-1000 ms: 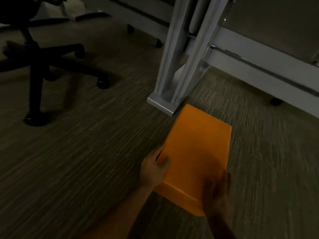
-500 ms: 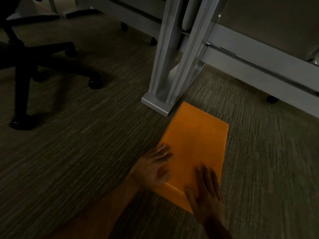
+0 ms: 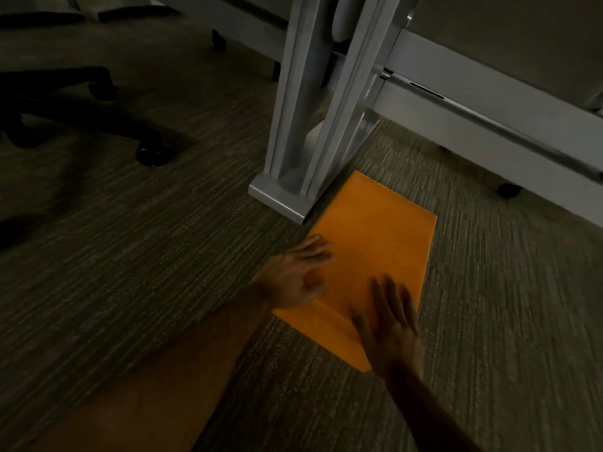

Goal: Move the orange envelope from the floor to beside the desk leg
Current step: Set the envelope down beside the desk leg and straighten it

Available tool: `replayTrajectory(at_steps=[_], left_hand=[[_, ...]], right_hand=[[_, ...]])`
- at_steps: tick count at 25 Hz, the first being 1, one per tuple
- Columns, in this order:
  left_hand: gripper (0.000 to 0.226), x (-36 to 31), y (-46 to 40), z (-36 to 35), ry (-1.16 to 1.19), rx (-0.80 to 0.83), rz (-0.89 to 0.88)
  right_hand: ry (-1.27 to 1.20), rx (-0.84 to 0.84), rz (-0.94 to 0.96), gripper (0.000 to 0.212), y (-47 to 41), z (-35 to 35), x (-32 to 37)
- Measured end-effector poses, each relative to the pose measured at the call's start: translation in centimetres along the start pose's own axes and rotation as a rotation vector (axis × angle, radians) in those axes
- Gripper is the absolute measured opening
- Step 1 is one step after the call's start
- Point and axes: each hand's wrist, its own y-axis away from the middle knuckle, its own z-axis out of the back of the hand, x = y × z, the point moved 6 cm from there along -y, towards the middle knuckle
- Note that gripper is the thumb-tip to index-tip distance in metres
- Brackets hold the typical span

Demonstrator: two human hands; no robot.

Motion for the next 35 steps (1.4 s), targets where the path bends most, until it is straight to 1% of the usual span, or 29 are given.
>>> replayTrajectory(at_steps=[5,11,13,15,17,18,19,20,21,22,23,24,25,26,28,29,30,31,32,33,35], left_hand=[[0.066,0.8,-2.2,-0.3,-0.043,0.024,0.009],[0.065,1.5,-1.9,-1.5,0.105,0.099,0.101],[0.064,1.5,-1.8,-1.6,0.149,0.109,0.125],[0.061,1.3,-1.8,-1.1,0.211,0.097,0.151],[0.06,1.0,-1.2,-0.8,0.339,0.069,0.242],[0.066,1.0,-0.8,-0.9,0.416,0.03,0.312],[0.075,0.9,-0.2,-0.7,0.509,-0.046,0.395],[0.085,1.0,0.5,-0.9,0.625,-0.14,0.498],[0.095,0.9,1.1,-1.2,0.758,-0.236,0.604],[0.103,1.0,1.6,-1.8,0.888,-0.302,0.721],[0.107,1.0,2.0,-2.4,0.992,-0.346,0.817],[0.107,1.0,2.3,-2.9,1.062,-0.388,0.885],[0.1,1.0,2.5,-3.6,1.101,-0.431,0.923],[0.087,0.8,2.8,-4.4,1.133,-0.462,0.94],[0.053,0.3,3.1,-5.4,1.151,-0.466,0.972],[0.043,0.5,2.7,-5.5,1.162,-0.455,0.987],[0.038,0.6,2.5,-5.8,1.194,-0.443,1.011],[0.037,1.0,2.6,-5.6,1.223,-0.447,1.021],[0.038,1.4,2.5,-4.9,1.238,-0.455,1.011],[0.038,1.7,2.3,-4.6,1.226,-0.424,1.019],[0.039,1.9,1.7,-3.4,1.194,-0.357,1.027]], right_hand=[[0.004,-0.02,-0.003,0.087,-2.1,0.1,-0.4],[-0.029,-0.022,-0.03,0.091,-1.9,0.6,-0.3],[-0.038,-0.025,-0.028,0.089,-1.9,0.5,-0.3],[-0.065,-0.031,-0.033,0.081,-1.8,0.6,-0.4],[-0.115,-0.041,-0.03,0.07,-2.0,0.6,-0.5],[-0.139,-0.06,-0.025,0.066,-2.0,0.7,-0.6],[-0.178,-0.091,-0.026,0.062,-2.0,0.8,-0.8],[-0.253,-0.125,-0.056,0.06,-1.8,0.7,-1.2],[-0.379,-0.167,-0.125,0.06,-1.5,0.9,-1.7],[-0.596,-0.196,-0.259,0.066,-1.1,0.8,-2.3],[-0.879,-0.212,-0.436,0.078,-0.5,0.3,-2.8],[-1.139,-0.21,-0.61,0.092,0.2,-0.6,-3.3],[-1.321,-0.198,-0.726,0.098,0.9,-1.3,-3.6],[-1.393,-0.169,-0.778,0.095,1.3,-1.5,-3.8],[-1.39,-0.093,-0.8,0.069,1.5,-1.6,-3.9],[-1.385,-0.068,-0.788,0.055,1.1,-1.7,-4.0],[-1.388,-0.052,-0.774,0.042,1.1,-1.8,-4.2],[-1.416,-0.021,-0.737,0.035,0.9,-1.7,-3.8],[-1.434,0.005,-0.687,0.032,0.3,-1.3,-3.1],[-1.443,0.021,-0.668,0.034,0.3,-1.4,-3.1],[-1.427,-0.012,-0.658,0.039,-0.1,-0.8,-3.3]])
